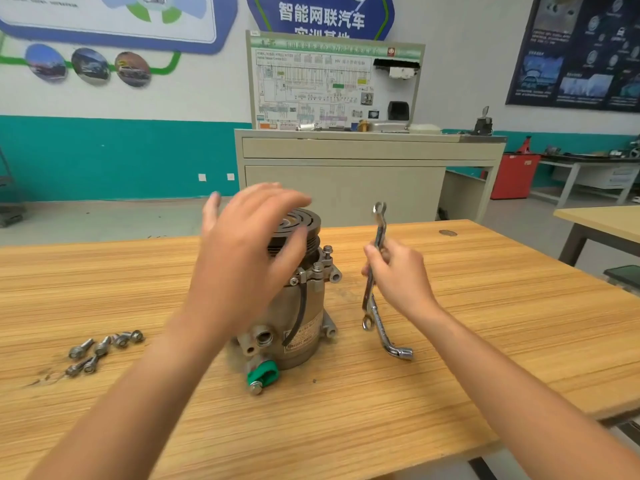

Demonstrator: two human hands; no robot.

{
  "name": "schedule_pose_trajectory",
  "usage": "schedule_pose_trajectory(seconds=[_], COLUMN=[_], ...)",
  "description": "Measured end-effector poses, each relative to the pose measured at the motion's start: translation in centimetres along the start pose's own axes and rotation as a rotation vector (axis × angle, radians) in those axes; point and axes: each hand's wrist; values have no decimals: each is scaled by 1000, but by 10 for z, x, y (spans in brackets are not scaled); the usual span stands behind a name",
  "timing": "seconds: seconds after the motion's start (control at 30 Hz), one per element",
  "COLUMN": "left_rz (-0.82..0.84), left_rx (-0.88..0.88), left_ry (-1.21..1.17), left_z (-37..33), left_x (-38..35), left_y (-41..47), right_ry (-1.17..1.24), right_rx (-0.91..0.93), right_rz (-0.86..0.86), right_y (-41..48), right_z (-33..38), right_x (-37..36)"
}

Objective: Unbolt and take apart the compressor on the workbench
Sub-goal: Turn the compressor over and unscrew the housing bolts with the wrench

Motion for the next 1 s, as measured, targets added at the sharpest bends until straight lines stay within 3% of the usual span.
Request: schedule_pose_trajectory(seconds=[0.17,0.27,0.5,1.0], left_rz=[663,907,1006,1014], left_rx=[-79,-92,-121,-265], left_ry=[235,379,467,408], left_z=[0,1,2,19], left_x=[-20,-39,-61,-64], left_y=[64,77,90,90], right_ry=[64,163,371,431], right_rx=[-49,-89,-219,-217], right_rz=[0,2,-20,24], right_y=[-32,-43,-56,-60], right_z=[-17,-25,-40,-37], right_x=[-20,-25,-31,-25])
Point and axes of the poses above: each hand's wrist, its own y-axis towards the middle knuckle, its own x-axis out of the back of the hand, z = x × y, and after that the axes turned 1 degree about x, right-handed
